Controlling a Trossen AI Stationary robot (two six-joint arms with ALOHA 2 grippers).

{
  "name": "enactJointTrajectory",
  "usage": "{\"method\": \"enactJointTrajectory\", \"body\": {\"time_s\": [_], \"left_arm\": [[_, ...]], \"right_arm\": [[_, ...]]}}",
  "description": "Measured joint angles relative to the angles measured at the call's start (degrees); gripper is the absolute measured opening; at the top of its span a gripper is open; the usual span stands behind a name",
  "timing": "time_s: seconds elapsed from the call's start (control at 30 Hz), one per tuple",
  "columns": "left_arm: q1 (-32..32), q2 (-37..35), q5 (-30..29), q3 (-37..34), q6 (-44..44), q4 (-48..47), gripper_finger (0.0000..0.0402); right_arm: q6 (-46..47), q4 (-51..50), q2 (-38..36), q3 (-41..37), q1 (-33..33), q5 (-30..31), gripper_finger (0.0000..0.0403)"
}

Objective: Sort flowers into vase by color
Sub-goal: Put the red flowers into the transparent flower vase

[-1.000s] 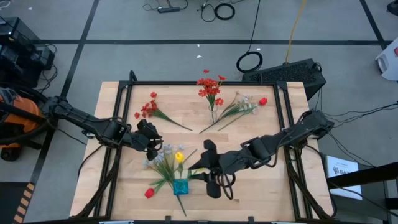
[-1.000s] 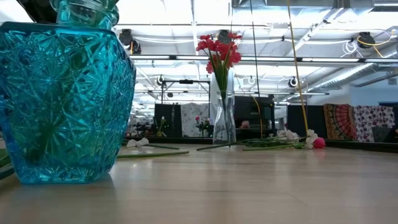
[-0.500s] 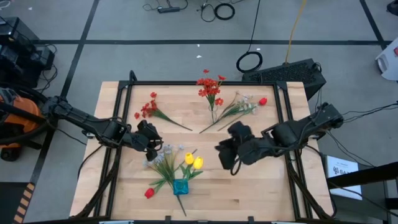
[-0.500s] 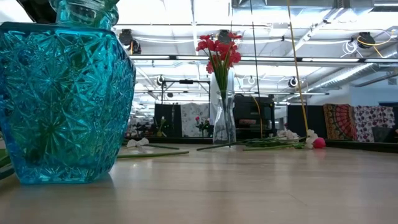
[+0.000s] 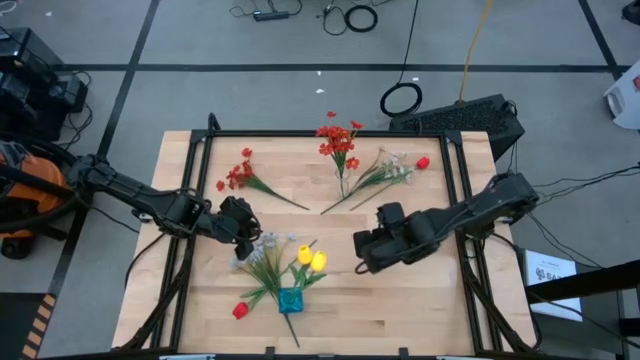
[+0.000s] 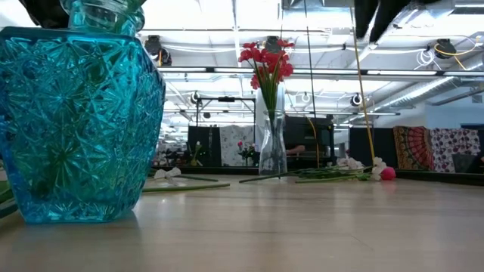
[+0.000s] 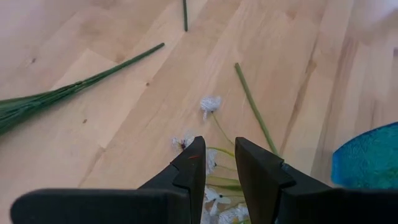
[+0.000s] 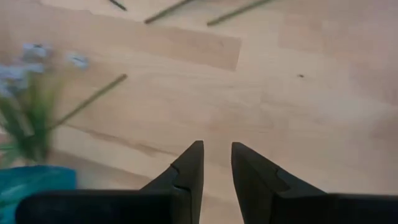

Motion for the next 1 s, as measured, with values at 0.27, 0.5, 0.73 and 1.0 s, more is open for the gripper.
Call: {"method": "enactJointTrajectory", "body": {"time_s": [0.27,0.5,0.73,1.0], "left_arm": [[0.0,0.0,0.0,0.0,0.1,0.0,0.0092],[0.3,0.0,-2.7,0.0,0.1,-0.1,0.0093],[3.9,0.0,-3.4,0.0,-0.3,0.0,0.0093],[9.6,0.0,-12.5,0.0,-15.0,0.2,0.0093]], "right_arm": [[-2.5,24.2,-6.5,-22.5,-6.4,-5.9,0.0075],[1.8,39.4,-16.8,-41.5,-14.0,-3.2,0.0075],[6.9,39.4,-22.1,-48.9,-21.0,-0.6,0.0075],[-7.3,37.2,-24.5,-49.1,-28.7,0.4,0.0075]]}}
